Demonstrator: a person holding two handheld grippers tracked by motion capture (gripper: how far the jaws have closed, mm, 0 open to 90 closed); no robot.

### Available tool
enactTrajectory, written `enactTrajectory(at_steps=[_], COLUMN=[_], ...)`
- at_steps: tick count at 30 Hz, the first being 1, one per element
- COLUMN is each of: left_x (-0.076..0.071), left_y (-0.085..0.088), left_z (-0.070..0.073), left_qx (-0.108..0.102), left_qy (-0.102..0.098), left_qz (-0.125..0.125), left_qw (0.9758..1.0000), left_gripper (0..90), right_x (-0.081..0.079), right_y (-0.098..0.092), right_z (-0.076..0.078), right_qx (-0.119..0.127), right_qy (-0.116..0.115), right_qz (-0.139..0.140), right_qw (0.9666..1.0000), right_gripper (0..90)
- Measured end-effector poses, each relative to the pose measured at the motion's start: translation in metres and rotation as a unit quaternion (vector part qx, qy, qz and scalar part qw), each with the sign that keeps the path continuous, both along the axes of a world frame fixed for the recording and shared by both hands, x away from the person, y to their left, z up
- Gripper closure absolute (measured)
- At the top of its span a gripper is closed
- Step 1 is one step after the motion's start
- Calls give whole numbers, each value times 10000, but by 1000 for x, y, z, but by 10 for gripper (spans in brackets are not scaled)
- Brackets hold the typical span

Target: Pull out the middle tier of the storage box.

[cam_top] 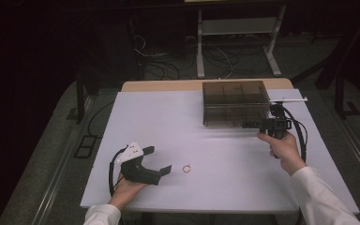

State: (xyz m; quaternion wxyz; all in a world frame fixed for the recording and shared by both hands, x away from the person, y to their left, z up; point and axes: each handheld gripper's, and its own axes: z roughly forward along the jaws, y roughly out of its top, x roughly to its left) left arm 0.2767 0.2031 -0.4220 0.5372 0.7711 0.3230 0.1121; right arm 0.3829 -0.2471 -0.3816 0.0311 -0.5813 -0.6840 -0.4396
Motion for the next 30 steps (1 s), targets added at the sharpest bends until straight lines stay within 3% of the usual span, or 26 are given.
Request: enactTrajectory(at_steps=[6,11,18,20,23,24,25,26,30], left_x=[-1,0,0,0,0,0,0,0,0], left_y=[0,1,1,1,1,1,1,1,0], left_z=[1,1,0,0,0,0,0,0,0], left_qx=[10,27,53,81,104,121,127,132,153], left_qy=[-39,-41,-46,-55,-65,-69,-70,-68,-81], left_qz=[-11,-4,21,17,16,14,20,25,39], left_qw=[10000,10000,10000,10000,9999,9999,9999,9999,9998], left_gripper=[0,0,0,0,0,0,0,0,0], right_x=[4,8,14,16,17,19,19,20,24], right_y=[7,13,16,17,18,19,19,20,21], right_z=[10,17,23,25,27,29,29,30,30], right_qx=[-384,-850,-935,-1089,-1121,-1205,-1205,-1256,-1254], right_qy=[-118,-300,-353,-442,-497,-533,-533,-544,-559], right_qz=[326,595,986,1210,1369,1559,1559,1684,1873], right_qw=[9987,9942,9901,9857,9830,9790,9790,9762,9727], right_gripper=[494,478,453,446,444,425,425,415,414])
